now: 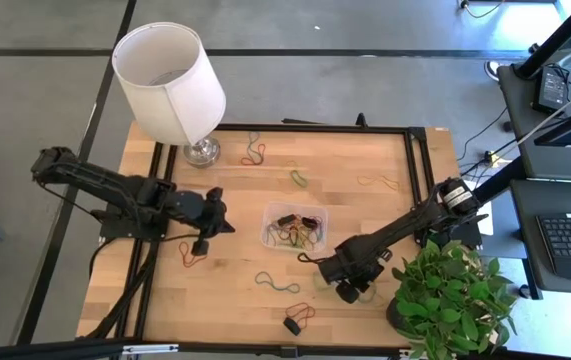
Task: Pick and place rubber bands into bin
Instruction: Put the blue rubber band into the transparent bin, then put the red rubber band into the transparent bin
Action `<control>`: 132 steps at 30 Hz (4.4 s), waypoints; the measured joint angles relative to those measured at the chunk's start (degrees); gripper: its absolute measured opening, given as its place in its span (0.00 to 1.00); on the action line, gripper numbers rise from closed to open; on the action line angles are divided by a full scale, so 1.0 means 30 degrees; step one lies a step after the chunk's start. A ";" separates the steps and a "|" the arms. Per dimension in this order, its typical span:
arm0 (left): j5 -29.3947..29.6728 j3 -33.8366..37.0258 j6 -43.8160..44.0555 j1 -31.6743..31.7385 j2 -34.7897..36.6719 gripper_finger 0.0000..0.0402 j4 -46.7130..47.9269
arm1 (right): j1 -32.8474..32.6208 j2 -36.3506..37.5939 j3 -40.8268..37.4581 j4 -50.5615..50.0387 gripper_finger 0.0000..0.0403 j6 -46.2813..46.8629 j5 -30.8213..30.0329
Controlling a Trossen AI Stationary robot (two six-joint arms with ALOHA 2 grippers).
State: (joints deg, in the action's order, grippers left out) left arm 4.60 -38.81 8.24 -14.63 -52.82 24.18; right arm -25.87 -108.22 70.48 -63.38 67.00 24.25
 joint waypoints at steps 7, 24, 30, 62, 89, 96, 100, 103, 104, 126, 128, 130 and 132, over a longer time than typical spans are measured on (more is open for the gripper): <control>0.0133 0.0000 0.0003 -0.0257 0.0000 0.01 0.0000 | -0.0110 0.0000 -0.1019 0.1777 0.32 0.0015 -0.0162; 0.1153 0.0000 0.0571 -0.0257 -0.0007 0.01 -0.0007 | -0.0465 0.0100 -0.3059 0.4840 0.27 0.0022 -0.0239; 0.1451 0.0000 0.0566 -0.0257 -0.0015 0.01 -0.0015 | -0.0697 0.0082 -0.3006 0.5182 0.04 -0.0026 -0.0027; 0.0400 0.0000 -0.0678 -0.0196 -0.0015 0.01 0.0007 | 0.3652 -0.0403 1.1332 -0.1918 0.00 -0.3404 -1.1224; 0.0376 0.0000 -0.0653 -0.0198 -0.0015 0.00 0.0867 | 0.6054 -0.5115 1.2924 -0.3047 0.21 -0.6511 -0.9941; 0.0596 0.0000 -0.0372 -0.0198 -0.0015 0.00 0.0867 | 0.5971 -0.5115 1.2924 -0.3080 0.36 -0.8933 -0.9347; 0.1192 0.0000 0.0944 -0.0198 -0.0015 0.00 0.0863 | 0.5894 -0.4761 1.2917 -0.3227 0.40 -1.0786 -0.9341; 0.1664 0.0000 0.2030 -0.0191 -0.0015 0.01 0.0800 | 0.5887 -0.3812 1.2917 -0.3160 0.41 -1.2329 -0.9782; 0.1867 0.0000 0.2342 -0.0192 -0.0015 0.01 0.0765 | 0.5887 -0.3400 1.2910 -0.3177 0.41 -1.2982 -1.0166; 0.1928 -0.6477 0.7860 -0.0249 -0.6198 0.01 0.8812 | 0.9692 1.2472 -0.5826 0.6825 0.41 -1.5388 -0.9041; 0.1307 -0.7415 0.9059 -0.0249 -0.6919 0.01 1.0833 | 1.0147 1.3897 -0.7136 0.7076 0.41 -1.4903 -0.9045; 0.0641 -0.7790 1.0286 -0.0249 -0.7394 0.01 1.2185 | 1.0497 1.5134 -0.8240 0.7545 0.41 -1.4444 -0.9029; -0.0169 -0.7775 1.1627 -0.0250 -0.7706 0.03 1.2909 | 1.0806 1.6188 -0.9149 0.7997 0.41 -1.4151 -0.9000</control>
State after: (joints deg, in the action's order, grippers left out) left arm 4.09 -62.13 43.12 -15.38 -75.93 62.91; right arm 6.55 -59.66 43.03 -39.39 24.55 -2.75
